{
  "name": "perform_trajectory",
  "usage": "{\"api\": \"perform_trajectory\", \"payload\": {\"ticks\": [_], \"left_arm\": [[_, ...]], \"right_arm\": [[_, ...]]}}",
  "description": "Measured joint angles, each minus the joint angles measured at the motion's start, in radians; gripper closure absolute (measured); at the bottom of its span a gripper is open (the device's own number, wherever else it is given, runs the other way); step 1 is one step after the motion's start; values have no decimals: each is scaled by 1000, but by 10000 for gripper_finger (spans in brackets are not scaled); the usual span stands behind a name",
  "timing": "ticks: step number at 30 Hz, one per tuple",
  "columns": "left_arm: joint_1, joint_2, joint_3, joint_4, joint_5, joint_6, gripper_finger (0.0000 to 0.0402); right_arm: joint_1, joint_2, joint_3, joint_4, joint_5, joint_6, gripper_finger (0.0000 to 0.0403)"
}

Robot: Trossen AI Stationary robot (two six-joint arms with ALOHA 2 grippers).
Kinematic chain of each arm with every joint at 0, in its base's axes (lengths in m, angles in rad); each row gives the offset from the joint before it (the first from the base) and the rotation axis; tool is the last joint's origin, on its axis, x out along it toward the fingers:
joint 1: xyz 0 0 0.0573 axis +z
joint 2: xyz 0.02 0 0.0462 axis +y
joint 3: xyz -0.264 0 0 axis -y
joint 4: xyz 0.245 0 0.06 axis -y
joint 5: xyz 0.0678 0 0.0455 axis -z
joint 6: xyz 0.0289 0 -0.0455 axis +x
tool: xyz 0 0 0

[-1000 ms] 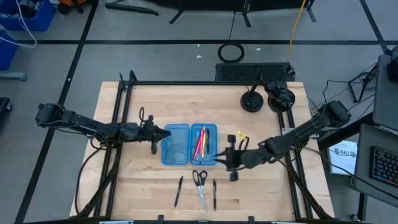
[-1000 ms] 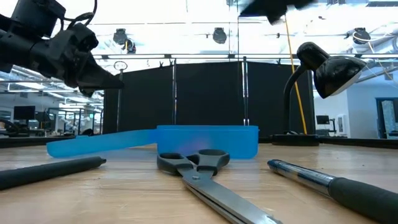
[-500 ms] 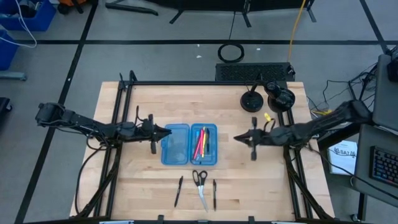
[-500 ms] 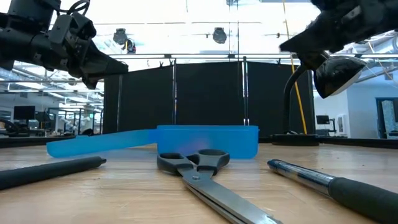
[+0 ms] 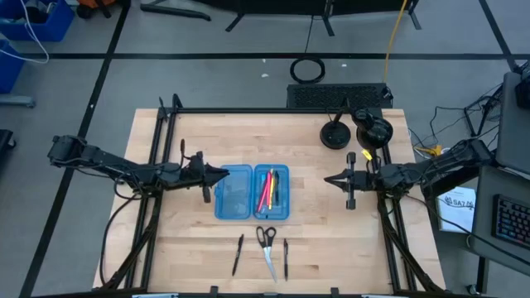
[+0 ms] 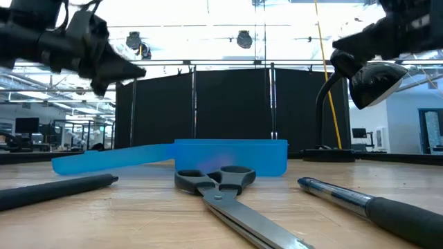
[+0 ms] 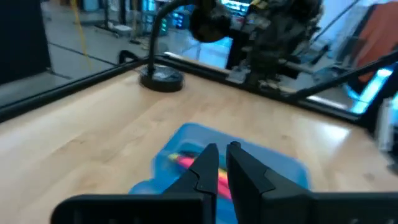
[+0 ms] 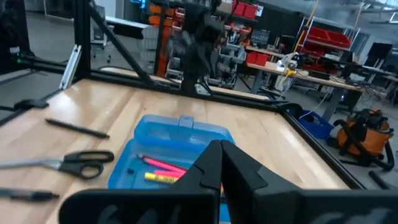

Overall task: Pick & place school supplies into a supply box
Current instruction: Put the left black pen into the blue pencil box

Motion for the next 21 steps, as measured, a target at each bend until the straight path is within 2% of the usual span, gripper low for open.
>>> {"api": "perform_trajectory", "payload": {"ticks": [3,5,8,10,14,18,19,21], "left_arm": [[-66,0,169,-245,-65,-7,394],[-136,22,351,-527,-211,-34,396],[-235,118,645,-976,-416,-212,398],[-294,197,834,-1252,-465,-402,398],[-396,384,1175,-1709,-439,-792,399],[-481,595,1475,-2071,-322,-1122,400],[-497,647,1535,-2151,-301,-1200,400],[-519,728,1574,-2155,-292,-1289,400]], "right_arm": [[0,0,-75,105,0,-34,403],[0,0,-120,170,0,-56,403],[-2,-2,-143,241,2,-106,403],[-2,-5,-141,242,4,-111,403],[-2,-5,-141,221,3,-107,403],[-2,-4,-142,185,0,-94,403],[-2,-3,-142,179,0,-90,403],[-2,-4,-142,180,0,-82,403]]}}
